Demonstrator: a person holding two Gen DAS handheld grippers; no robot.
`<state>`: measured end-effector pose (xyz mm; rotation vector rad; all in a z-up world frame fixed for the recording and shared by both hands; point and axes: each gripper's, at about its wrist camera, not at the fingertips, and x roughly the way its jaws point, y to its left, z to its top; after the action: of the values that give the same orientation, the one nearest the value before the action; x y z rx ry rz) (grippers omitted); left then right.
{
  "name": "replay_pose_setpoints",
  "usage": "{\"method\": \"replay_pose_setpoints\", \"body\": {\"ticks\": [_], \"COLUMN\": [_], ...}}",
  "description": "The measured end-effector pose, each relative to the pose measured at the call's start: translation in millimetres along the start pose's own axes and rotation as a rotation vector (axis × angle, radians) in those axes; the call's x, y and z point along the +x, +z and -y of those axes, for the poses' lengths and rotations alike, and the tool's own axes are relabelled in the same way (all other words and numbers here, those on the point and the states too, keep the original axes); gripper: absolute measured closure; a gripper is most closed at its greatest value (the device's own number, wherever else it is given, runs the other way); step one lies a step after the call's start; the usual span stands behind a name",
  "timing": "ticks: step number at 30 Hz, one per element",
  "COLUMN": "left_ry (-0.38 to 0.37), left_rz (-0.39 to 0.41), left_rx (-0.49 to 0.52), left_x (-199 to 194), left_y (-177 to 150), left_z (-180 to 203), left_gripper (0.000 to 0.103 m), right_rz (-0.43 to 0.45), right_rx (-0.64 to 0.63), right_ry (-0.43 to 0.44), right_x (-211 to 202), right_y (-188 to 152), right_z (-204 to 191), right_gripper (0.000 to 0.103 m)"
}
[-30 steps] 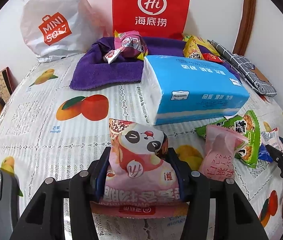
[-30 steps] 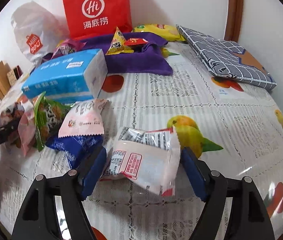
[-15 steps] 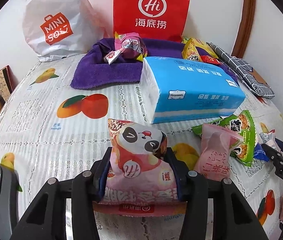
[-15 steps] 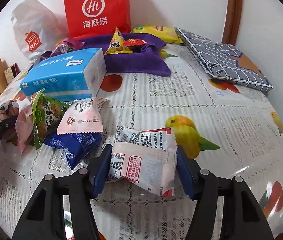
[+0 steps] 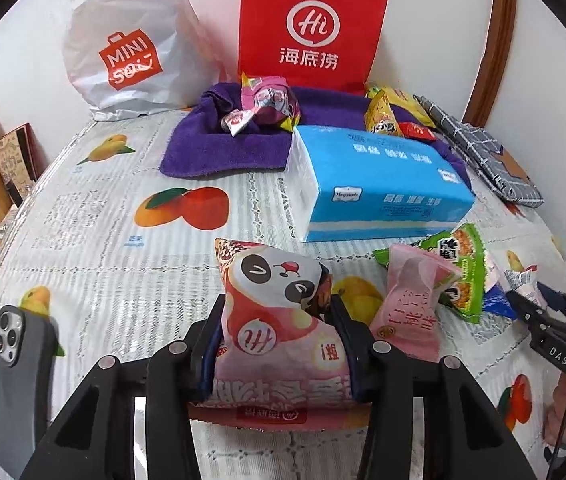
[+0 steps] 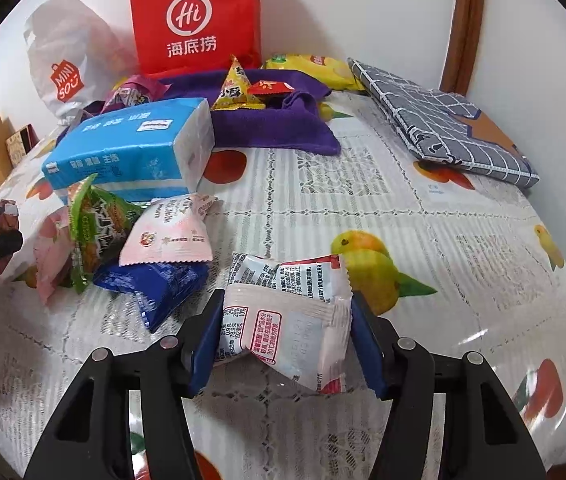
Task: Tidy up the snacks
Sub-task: 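Carry the white biscuit packet and pink panda bag over the purple towel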
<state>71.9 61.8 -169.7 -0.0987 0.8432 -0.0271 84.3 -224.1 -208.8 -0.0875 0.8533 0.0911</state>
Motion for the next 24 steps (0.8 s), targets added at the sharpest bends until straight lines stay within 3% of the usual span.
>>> {"method": "replay_pose_setpoints", "body": {"ticks": [24], "left_ry": [-0.049], "left_rz": [0.065], "left_rx": [-0.007], "left_x": [-54.3], "left_y": [15.5], "left_z": [14.7], "left_gripper": [0.058], "right_rz": [0.109], "right_rx": [0.077], "right_ry": [0.047], "right_x": [-56.7], "right_y": [16.7], "right_z": [7.2], "right_gripper": [0.045]}}
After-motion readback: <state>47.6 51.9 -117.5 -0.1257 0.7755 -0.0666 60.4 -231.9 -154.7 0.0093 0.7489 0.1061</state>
